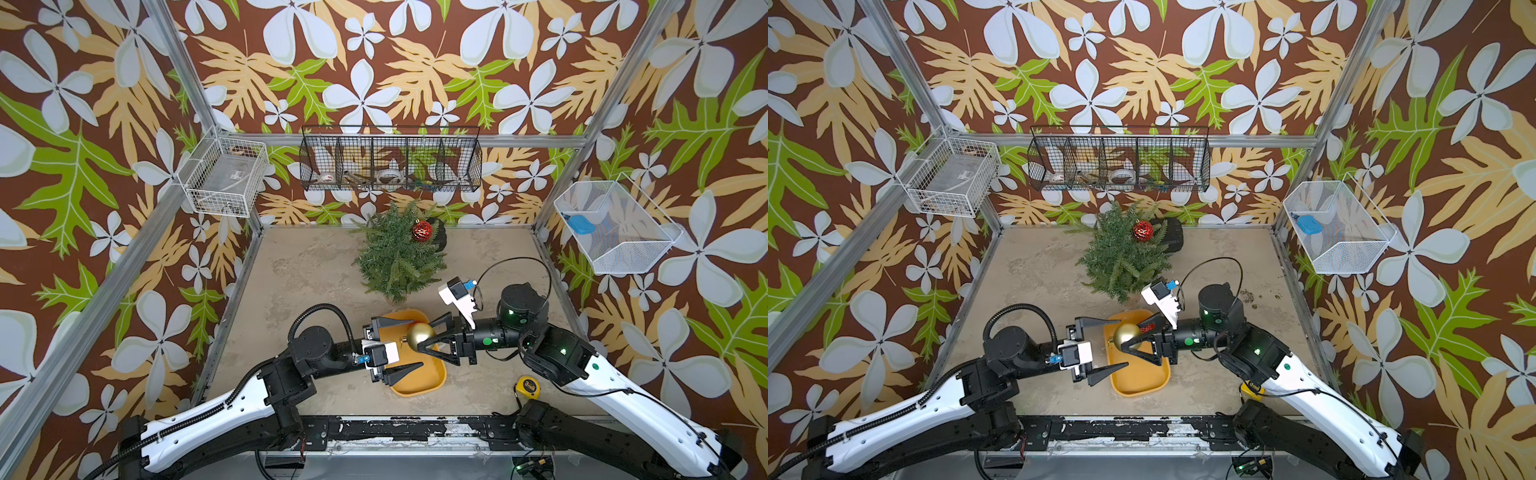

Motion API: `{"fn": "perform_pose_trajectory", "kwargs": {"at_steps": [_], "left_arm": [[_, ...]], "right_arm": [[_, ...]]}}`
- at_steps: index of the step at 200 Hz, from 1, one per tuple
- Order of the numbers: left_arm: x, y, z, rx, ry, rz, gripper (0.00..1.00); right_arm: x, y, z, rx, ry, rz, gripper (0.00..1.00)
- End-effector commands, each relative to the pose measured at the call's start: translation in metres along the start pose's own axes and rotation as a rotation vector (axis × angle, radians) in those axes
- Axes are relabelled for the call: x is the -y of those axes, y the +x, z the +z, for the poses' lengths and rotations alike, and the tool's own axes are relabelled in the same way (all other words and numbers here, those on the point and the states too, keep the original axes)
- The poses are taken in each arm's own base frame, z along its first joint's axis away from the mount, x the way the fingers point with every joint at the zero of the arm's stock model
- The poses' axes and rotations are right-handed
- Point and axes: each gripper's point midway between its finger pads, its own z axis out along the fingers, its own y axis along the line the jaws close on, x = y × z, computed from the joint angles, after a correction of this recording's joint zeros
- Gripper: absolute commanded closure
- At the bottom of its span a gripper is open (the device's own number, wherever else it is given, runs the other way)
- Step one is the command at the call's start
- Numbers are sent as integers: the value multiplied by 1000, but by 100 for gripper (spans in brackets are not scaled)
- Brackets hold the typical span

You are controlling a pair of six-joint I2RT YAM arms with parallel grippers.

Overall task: Decorate the small christmas tree with ornaments
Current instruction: Adjust the ornament, then hang an ornament on the christmas tree.

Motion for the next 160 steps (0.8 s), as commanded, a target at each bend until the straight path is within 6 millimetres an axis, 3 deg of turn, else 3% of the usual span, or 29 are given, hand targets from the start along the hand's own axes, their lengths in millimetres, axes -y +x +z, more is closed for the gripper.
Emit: {"fn": "perform_pose_trajectory", "kwargs": {"at_steps": [1,46,87,124,160], "left_arm": [[-13,0,-8,-8,-84,-67,13],[-34,14,-20,-70,-230,-225,12],[-28,8,-17,-4,-197,-323,18],[-24,7,0,-10,-143,-362,31],[-25,-7,2,64,-130,-381,46]], "right_arm": [[11,-7,-5,25,87,-65,42],[27,-29,-21,88,150,-106,43],[8,-43,-29,104,94,-175,43],[-14,-47,-34,104,23,-207,43],[-19,-46,-38,94,23,-212,43]]}}
